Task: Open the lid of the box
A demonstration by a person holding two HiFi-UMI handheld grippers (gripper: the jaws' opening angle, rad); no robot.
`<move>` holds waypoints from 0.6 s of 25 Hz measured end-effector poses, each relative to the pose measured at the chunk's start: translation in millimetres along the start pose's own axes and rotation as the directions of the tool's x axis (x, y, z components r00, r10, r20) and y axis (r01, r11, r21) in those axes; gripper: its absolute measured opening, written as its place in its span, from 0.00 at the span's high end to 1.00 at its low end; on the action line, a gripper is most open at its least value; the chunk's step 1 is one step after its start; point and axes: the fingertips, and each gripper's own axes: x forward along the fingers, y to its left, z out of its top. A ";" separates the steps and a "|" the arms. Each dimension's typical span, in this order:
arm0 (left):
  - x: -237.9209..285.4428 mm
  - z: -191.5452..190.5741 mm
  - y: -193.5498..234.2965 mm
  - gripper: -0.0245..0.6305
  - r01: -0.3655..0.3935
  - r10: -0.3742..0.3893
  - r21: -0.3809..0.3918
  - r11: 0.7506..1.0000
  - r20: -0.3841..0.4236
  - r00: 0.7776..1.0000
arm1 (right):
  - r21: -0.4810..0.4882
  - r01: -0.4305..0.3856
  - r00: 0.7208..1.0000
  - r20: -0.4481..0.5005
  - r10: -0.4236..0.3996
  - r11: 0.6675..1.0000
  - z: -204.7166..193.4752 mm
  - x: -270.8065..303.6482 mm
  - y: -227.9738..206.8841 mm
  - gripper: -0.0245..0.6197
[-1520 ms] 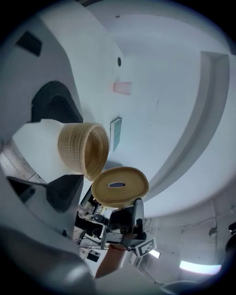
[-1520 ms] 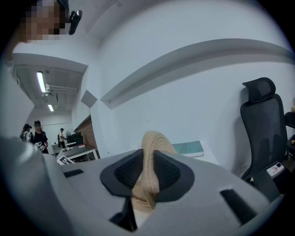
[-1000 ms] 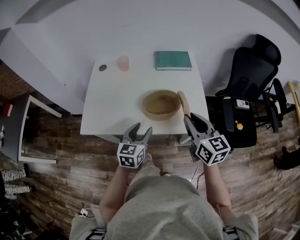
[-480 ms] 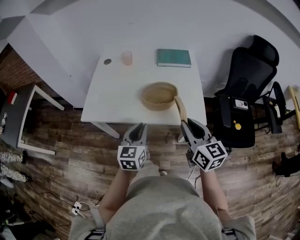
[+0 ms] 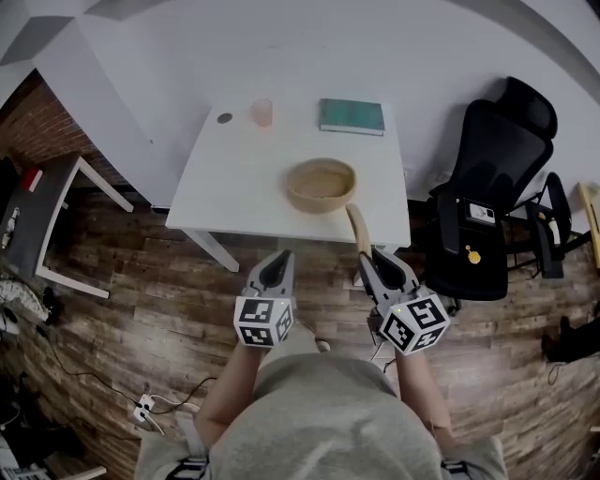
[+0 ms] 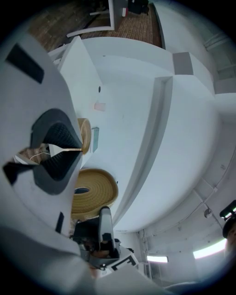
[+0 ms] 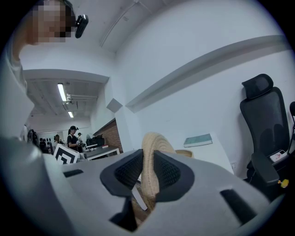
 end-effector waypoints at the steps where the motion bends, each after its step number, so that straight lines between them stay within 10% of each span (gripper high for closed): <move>1: -2.6 -0.2 -2.3 0.94 0.002 -0.002 -0.001 1.000 0.003 1.000 | -0.001 -0.002 1.000 0.000 0.002 1.000 -1.3 -2.6 1.4 0.84; 15: -9.8 0.0 -17.0 0.94 0.015 -0.015 0.010 1.000 0.012 1.000 | -0.006 -0.007 1.000 0.010 0.007 1.000 -3.4 -17.5 4.0 0.84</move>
